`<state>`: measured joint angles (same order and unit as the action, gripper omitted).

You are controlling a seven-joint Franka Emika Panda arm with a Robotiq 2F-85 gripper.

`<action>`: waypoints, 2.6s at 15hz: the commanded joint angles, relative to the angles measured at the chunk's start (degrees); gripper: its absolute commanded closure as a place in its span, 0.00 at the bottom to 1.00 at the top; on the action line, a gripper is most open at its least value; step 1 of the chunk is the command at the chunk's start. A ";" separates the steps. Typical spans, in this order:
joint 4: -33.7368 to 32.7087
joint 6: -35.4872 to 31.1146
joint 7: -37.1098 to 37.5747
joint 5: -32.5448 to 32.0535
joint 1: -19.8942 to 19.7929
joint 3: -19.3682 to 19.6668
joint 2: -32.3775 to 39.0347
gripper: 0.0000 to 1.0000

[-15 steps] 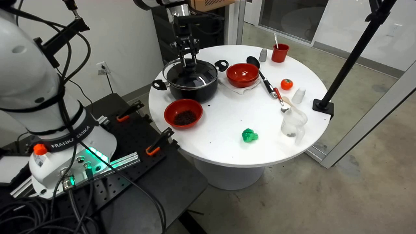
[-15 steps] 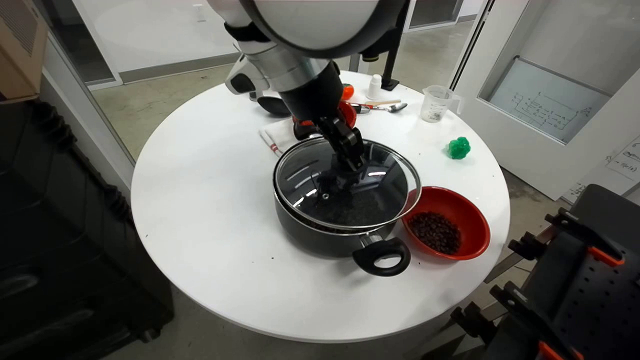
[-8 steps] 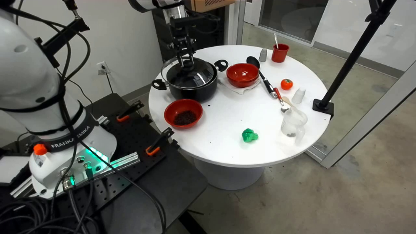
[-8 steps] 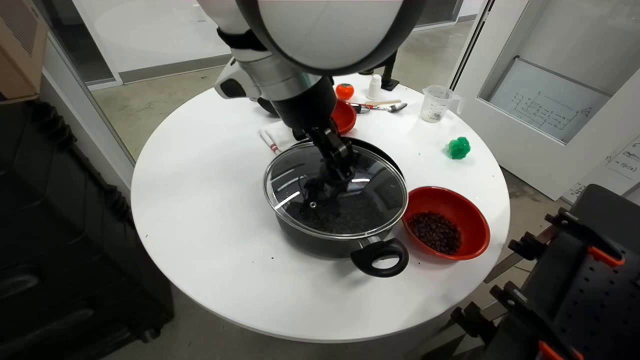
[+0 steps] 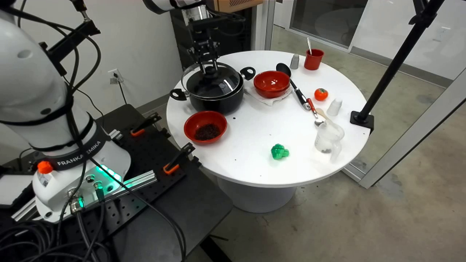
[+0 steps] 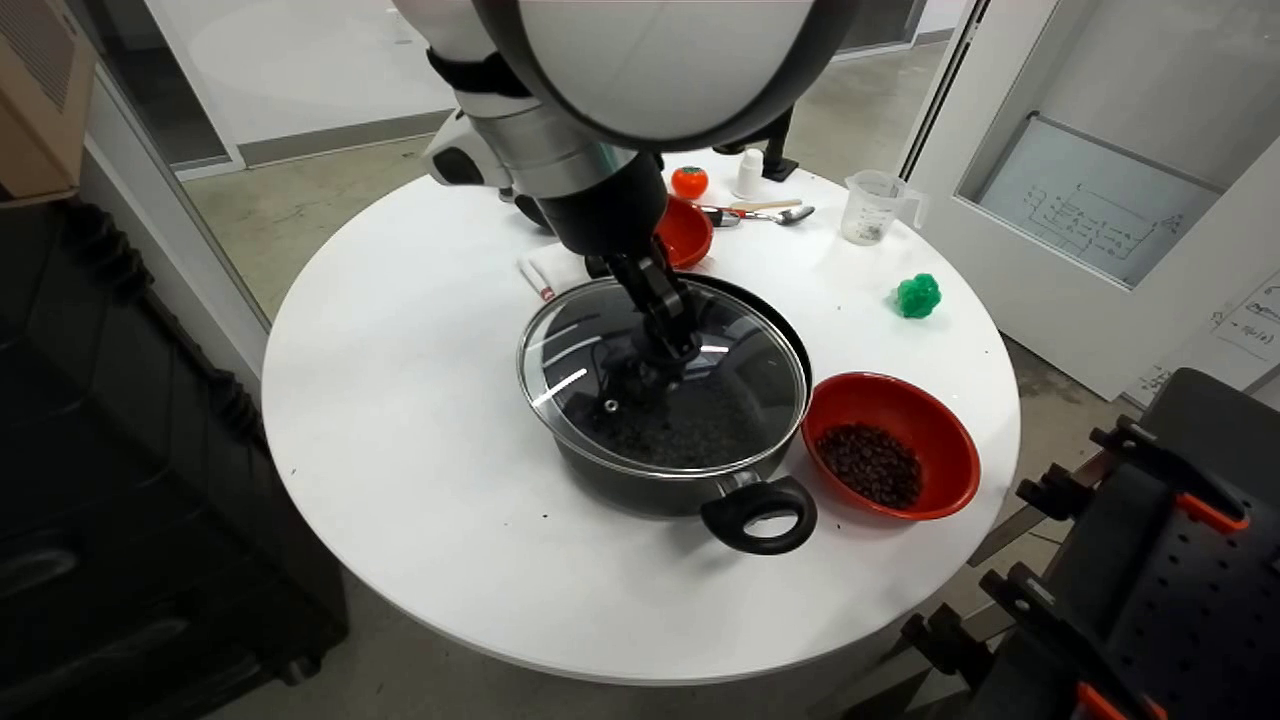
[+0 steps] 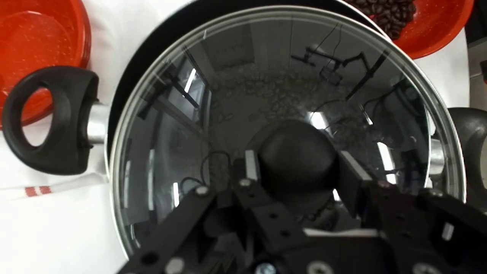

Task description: Pick up the lid and close the pot with it

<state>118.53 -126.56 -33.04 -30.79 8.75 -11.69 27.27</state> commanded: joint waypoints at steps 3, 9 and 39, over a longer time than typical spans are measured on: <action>0.22 0.86 2.09 -0.43 0.79 1.57 -2.24 0.74; 0.95 2.30 4.32 -1.04 1.27 2.19 -3.57 0.74; -3.01 5.69 12.00 -4.37 4.26 3.04 1.42 0.74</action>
<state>118.24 -123.12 -22.17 -34.14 12.16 -9.37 27.60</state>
